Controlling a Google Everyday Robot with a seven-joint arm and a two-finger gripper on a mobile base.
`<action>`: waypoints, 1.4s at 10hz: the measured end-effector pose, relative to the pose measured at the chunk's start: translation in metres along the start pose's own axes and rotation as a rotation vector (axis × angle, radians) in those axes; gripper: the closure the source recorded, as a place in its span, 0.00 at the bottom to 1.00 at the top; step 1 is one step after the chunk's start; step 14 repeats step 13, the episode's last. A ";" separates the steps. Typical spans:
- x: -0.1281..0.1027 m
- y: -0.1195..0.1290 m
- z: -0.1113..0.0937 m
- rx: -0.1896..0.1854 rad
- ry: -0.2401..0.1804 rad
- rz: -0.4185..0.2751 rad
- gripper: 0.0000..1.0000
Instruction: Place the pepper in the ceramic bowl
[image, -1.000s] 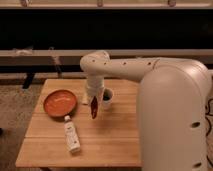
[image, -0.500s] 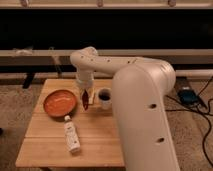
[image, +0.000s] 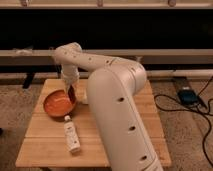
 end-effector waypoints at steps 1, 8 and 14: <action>-0.004 0.015 0.004 -0.017 -0.011 -0.034 0.41; 0.000 0.064 0.015 -0.109 -0.052 -0.291 0.20; 0.008 0.035 -0.015 -0.091 -0.081 -0.302 0.20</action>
